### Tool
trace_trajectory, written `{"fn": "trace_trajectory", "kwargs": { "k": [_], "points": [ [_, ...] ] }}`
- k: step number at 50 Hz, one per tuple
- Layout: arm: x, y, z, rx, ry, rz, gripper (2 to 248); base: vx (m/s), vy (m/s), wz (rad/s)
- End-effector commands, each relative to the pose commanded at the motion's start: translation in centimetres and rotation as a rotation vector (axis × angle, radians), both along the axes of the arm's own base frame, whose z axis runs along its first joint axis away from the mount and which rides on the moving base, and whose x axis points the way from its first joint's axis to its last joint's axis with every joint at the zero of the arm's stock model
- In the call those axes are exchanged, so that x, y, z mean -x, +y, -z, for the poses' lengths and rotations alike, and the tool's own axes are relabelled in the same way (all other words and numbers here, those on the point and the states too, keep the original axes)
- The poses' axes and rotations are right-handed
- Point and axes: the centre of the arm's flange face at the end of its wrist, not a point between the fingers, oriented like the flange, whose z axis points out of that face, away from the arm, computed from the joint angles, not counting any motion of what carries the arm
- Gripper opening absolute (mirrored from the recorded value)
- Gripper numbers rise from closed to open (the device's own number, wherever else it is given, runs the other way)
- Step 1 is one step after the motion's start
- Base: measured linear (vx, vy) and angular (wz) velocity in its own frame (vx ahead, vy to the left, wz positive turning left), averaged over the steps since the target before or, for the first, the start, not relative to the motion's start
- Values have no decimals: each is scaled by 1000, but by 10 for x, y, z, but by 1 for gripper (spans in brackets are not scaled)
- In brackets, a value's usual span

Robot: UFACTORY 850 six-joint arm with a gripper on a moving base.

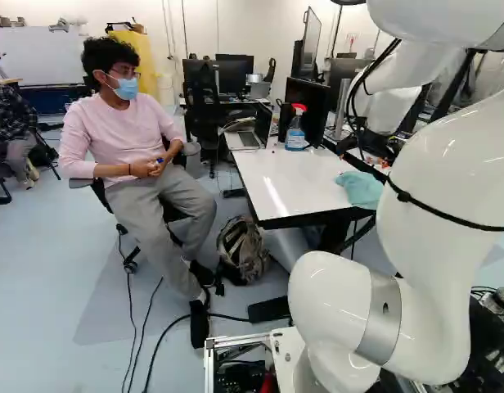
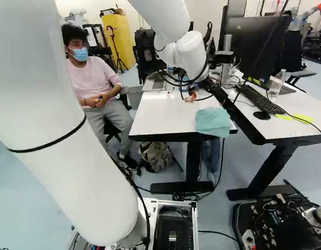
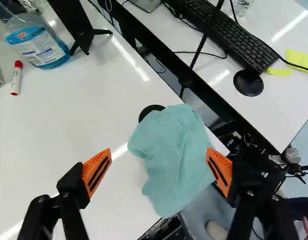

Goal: Clean the table with the green towel

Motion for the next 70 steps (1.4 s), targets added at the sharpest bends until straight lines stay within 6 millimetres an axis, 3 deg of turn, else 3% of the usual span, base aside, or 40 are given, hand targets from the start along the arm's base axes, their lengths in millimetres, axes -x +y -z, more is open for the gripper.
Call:
{"fn": "trace_trajectory", "kwargs": {
  "k": [38,70],
  "points": [
    [8,86,44,73,-142,-155,247,0,0,0],
    [48,179,92,132,-326,-336,247,0,0,0]
  ]
}}
